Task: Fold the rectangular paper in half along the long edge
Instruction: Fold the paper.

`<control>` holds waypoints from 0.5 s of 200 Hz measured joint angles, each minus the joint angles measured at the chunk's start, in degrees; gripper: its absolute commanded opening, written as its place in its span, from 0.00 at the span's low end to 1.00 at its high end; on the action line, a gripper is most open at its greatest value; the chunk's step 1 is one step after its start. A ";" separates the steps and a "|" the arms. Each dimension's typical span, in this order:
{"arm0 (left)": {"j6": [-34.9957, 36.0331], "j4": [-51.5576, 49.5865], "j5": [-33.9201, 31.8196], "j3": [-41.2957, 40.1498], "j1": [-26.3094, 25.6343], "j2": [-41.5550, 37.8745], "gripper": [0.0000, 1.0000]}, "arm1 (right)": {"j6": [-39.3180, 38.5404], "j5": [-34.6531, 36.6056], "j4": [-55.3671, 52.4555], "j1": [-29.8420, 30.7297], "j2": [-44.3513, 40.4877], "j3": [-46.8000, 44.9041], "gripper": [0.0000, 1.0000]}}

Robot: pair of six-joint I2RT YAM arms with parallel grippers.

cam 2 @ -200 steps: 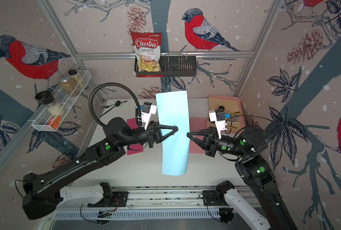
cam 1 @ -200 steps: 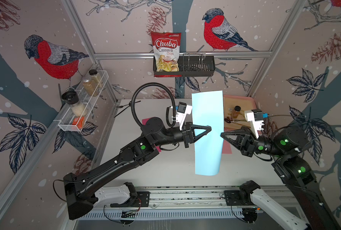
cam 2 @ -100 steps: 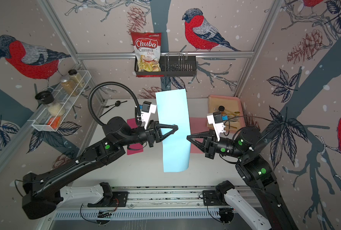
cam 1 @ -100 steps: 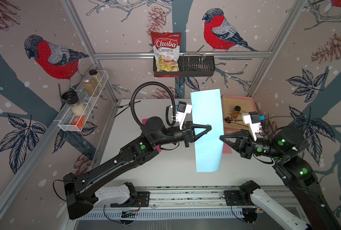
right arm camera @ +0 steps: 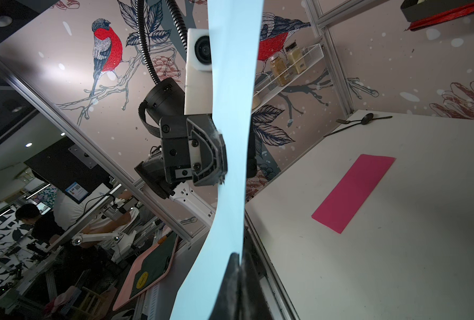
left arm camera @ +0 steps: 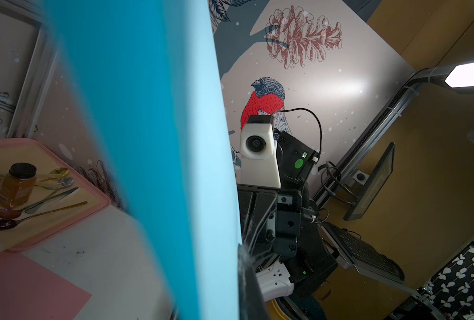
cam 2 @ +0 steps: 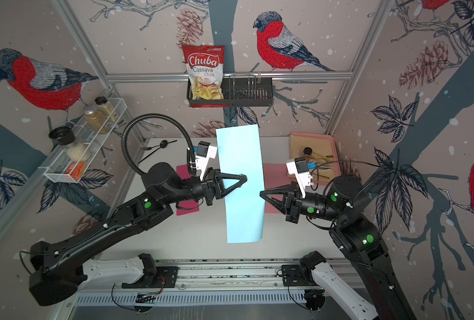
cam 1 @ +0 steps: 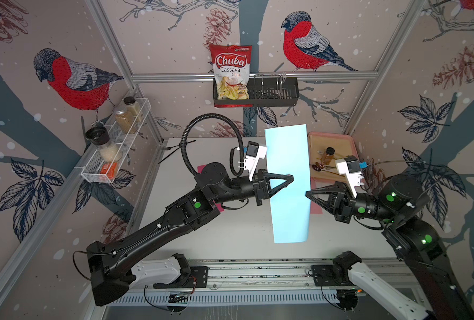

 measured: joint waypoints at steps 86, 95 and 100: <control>1.44 -1.29 -0.50 1.49 -0.04 0.11 0.00 | 0.44 -0.68 -1.14 0.74 -0.98 -0.94 0.10; 1.44 -1.29 -0.59 1.68 -0.04 0.13 0.00 | 0.39 -0.72 -1.14 0.85 -1.07 -0.98 0.05; 1.44 -1.29 -0.74 1.81 -0.04 0.13 0.00 | 0.42 -0.79 -1.11 0.90 -1.14 -0.98 0.03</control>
